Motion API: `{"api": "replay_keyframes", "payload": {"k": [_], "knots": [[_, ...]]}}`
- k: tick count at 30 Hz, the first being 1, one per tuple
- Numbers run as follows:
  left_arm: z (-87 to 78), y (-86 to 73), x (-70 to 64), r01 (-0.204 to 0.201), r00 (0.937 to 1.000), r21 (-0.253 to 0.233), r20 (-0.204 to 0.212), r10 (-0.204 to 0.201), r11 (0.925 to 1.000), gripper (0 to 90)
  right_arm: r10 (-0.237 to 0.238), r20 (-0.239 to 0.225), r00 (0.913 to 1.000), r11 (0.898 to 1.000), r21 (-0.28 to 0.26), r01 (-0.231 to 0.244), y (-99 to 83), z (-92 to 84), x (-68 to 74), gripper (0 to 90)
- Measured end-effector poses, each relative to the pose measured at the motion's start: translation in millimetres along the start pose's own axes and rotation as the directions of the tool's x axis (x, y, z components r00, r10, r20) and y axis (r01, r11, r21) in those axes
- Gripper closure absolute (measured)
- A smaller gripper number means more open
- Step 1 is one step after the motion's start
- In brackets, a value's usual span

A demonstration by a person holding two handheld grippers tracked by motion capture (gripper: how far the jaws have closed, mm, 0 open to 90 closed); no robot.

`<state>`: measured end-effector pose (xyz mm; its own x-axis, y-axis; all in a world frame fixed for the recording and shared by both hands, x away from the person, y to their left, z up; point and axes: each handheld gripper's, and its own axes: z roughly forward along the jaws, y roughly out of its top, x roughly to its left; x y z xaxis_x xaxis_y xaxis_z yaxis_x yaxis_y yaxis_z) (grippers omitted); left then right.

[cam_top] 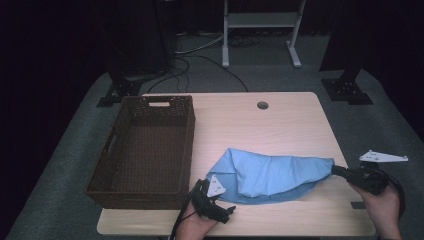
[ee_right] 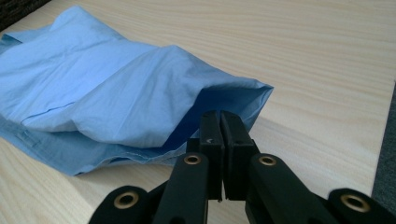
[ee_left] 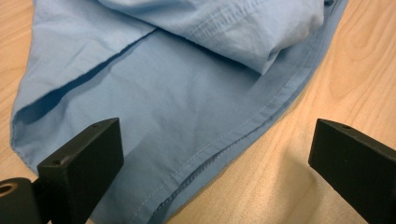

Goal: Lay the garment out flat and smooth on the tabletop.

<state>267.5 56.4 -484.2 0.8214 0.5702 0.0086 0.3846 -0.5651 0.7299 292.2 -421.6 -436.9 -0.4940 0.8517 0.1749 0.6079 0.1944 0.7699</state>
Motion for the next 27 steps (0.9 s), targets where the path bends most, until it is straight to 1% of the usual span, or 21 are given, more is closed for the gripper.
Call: {"api": "replay_keyframes", "payload": {"k": [3, 7, 9, 12, 13, 14, 16, 21, 27], "knots": [[0.9, 0.4, -0.7, -0.008, 1.0000, 0.012, -0.002, 0.008, 0.9999, 2.0, 0.001, 0.000, 1.0000, 1.000, 0.006, -0.001, -5.3, -1.9, -0.4, 88.9], [-0.1, 0.1, 0.8, 0.006, 1.0000, -0.005, -0.005, -0.006, 1.0000, 2.0, 0.003, 0.000, 1.0000, 1.000, 0.018, -0.003, -12.7, -3.2, -0.3, 88.9], [-0.2, 0.2, 1.2, 0.007, 0.9999, -0.006, -0.008, -0.007, 1.0000, 2.0, 0.004, 0.001, 1.0000, 1.000, 0.022, -0.004, -15.5, -4.0, -0.3, 88.9], [1.0, 1.2, 1.1, 0.004, 0.9997, -0.003, -0.023, -0.004, 1.0000, 1.6, 0.004, 0.000, 1.0000, 1.000, 0.026, -0.004, -18.3, -4.4, -0.2, 88.9], [2.1, 1.9, 0.7, -0.001, 0.9996, 0.007, -0.030, 0.001, 1.0000, 0.8, 0.002, 0.000, 1.0000, 1.000, 0.030, -0.002, -20.8, -4.7, 0.1, 88.9], [2.1, 1.9, 0.7, -0.001, 0.9996, 0.007, -0.030, 0.001, 1.0000, 0.8, 0.002, 0.000, 1.0000, 1.000, 0.030, -0.002, -20.8, -4.7, 0.1, 88.9], [3.1, 2.2, 0.6, 0.001, 0.9994, 0.015, -0.033, -0.001, 0.9999, 0.8, 0.000, -0.001, 1.0000, 0.999, 0.034, 0.000, -23.1, -5.3, 0.8, 88.9], [3.8, 2.4, 2.3, 0.020, 0.9993, 0.021, -0.030, -0.019, 0.9996, 0.7, -0.010, 0.000, 1.0000, 0.999, 0.039, 0.009, -27.4, -6.5, 1.8, 88.8], [4.2, 2.9, 2.3, 0.025, 0.9991, 0.021, -0.035, -0.024, 0.9995, 0.7, -0.025, 0.008, 0.9997, 0.998, 0.054, 0.024, -33.6, -7.5, 3.2, 88.2]]}}
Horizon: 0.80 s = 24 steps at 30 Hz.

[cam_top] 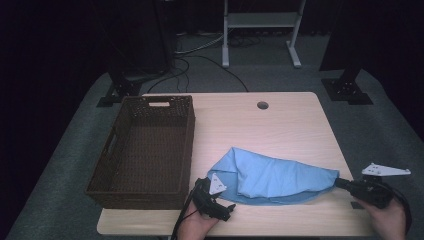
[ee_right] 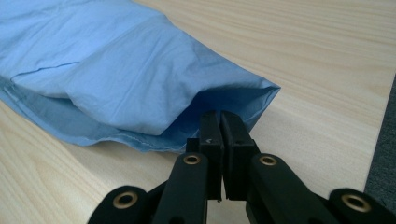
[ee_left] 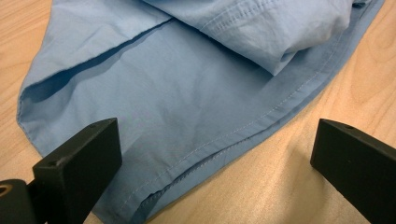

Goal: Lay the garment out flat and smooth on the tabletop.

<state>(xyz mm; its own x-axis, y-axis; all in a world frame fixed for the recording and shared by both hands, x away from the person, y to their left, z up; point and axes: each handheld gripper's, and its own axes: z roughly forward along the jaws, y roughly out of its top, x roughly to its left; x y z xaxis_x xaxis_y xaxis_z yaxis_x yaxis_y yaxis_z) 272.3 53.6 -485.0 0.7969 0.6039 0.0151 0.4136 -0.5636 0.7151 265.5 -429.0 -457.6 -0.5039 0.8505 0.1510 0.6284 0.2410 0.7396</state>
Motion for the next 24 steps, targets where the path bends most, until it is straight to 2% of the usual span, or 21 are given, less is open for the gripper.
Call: {"api": "replay_keyframes", "payload": {"k": [6, 10, 12, 16, 19, 24], "knots": [[0.1, 0.0, 0.0, 0.002, 1.0000, -0.001, -0.003, -0.002, 1.0000, 0.7, -0.018, 0.019, 0.9997, 1.000, 0.026, 0.018, -8.7, -2.7, 0.0, 88.2], [0.1, 0.0, 0.0, 0.002, 1.0000, -0.001, -0.003, -0.002, 1.0000, 0.7, -0.008, 0.024, 0.9997, 1.000, 0.029, 0.007, -14.1, -6.1, -2.5, 87.9], [0.1, 0.0, 0.1, 0.002, 1.0000, -0.001, -0.003, -0.002, 1.0000, 0.7, -0.005, 0.026, 0.9996, 1.000, 0.022, 0.004, -15.6, -9.2, -2.8, 84.7], [0.1, 0.0, 0.3, 0.008, 0.9999, -0.001, -0.009, -0.008, 1.0000, 0.7, 0.001, 0.035, 0.9994, 1.000, 0.000, -0.001, -16.6, -13.1, -2.9, 68.6], [0.0, 0.1, 0.4, 0.008, 0.9999, -0.001, -0.009, -0.008, 1.0000, 0.7, -0.005, 0.041, 0.9992, 1.000, -0.007, 0.005, -15.7, -12.0, -2.5, 53.2], [-0.3, 0.1, 0.6, 0.005, 1.0000, -0.008, -0.003, -0.005, 1.0000, 0.8, -0.012, 0.022, 0.9997, 1.000, -0.027, 0.013, -10.5, -9.9, 1.3, 33.6]]}}
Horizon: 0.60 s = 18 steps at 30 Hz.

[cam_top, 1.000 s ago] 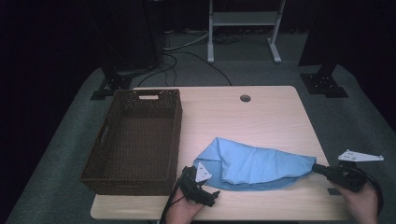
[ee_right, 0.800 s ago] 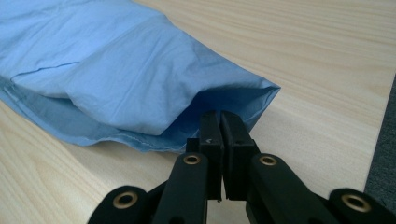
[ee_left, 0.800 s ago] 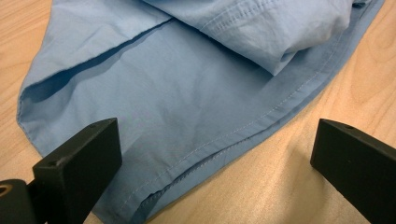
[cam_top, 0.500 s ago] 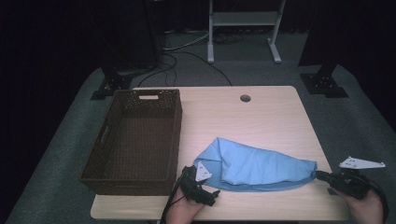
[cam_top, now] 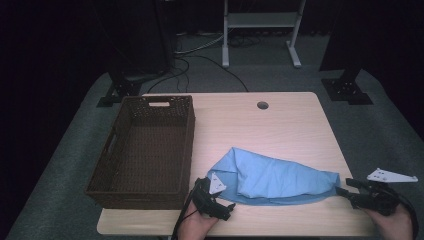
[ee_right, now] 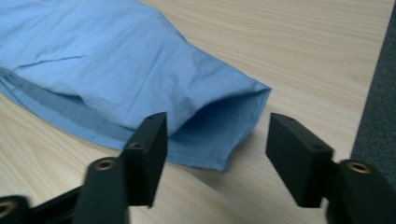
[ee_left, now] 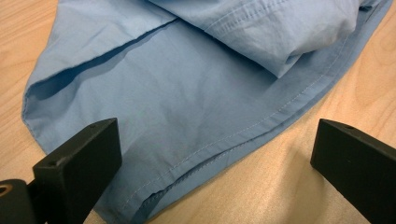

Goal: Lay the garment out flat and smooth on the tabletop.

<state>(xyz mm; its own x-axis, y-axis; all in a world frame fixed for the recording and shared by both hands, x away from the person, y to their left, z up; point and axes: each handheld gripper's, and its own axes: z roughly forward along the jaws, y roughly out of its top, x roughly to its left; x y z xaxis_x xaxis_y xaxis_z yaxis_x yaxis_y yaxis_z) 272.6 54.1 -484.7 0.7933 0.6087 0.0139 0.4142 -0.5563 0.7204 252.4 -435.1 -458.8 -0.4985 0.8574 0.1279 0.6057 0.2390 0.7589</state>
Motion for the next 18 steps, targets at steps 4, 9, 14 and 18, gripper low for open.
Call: {"api": "replay_keyframes", "payload": {"k": [4, 9, 14, 18], "knots": [[-1.7, 1.2, 0.0, -0.009, 1.0000, -0.033, -0.003, 0.009, 0.9994, 0.8, -0.005, -0.007, 1.0000, 1.000, -0.012, 0.005, 5.7, 0.7, 3.4, 20.5], [0.5, 4.0, 2.7, -0.002, 1.0000, -0.027, 0.001, 0.002, 0.9996, 0.7, -0.035, 0.003, 0.9994, 0.999, -0.040, 0.035, 13.9, 2.4, 9.7, 13.9], [4.6, 5.6, 5.9, -0.001, 1.0000, -0.018, 0.000, 0.001, 0.9998, 0.7, -0.077, -0.007, 0.9970, 0.996, -0.051, 0.077, 21.7, 7.8, 17.5, 8.2], [8.2, 8.6, 8.8, -0.010, 0.9999, -0.019, -0.009, 0.010, 0.9998, 0.7, -0.104, -0.014, 0.9945, 0.993, -0.058, 0.103, 29.1, 12.5, 24.0, 7.5]]}}
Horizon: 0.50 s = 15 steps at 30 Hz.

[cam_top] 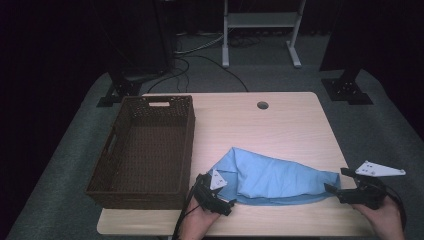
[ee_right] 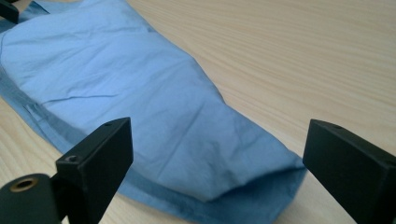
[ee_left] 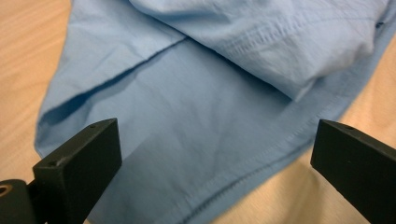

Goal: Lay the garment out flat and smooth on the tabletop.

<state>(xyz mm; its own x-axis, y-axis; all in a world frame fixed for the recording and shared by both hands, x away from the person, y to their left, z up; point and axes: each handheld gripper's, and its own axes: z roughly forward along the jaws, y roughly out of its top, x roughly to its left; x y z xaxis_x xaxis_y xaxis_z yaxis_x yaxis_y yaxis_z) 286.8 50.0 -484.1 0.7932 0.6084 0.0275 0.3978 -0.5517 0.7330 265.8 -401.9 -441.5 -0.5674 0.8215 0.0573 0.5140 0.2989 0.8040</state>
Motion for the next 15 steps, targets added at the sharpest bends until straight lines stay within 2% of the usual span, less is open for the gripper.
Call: {"api": "replay_keyframes", "payload": {"k": [6, 15], "knots": [[2.8, 1.4, 2.7, 0.010, 0.9999, 0.023, 0.004, -0.010, 0.9997, 0.7, -0.041, -0.033, 0.9986, 0.999, -0.003, 0.041, 15.5, 11.4, 12.3, 7.5], [4.0, 2.2, 1.9, 0.018, 0.9998, 0.029, -0.001, -0.018, 0.9994, 0.0, -0.110, -0.099, 0.9890, 0.994, -0.014, 0.109, 35.1, 29.3, 31.6, 7.5]]}}
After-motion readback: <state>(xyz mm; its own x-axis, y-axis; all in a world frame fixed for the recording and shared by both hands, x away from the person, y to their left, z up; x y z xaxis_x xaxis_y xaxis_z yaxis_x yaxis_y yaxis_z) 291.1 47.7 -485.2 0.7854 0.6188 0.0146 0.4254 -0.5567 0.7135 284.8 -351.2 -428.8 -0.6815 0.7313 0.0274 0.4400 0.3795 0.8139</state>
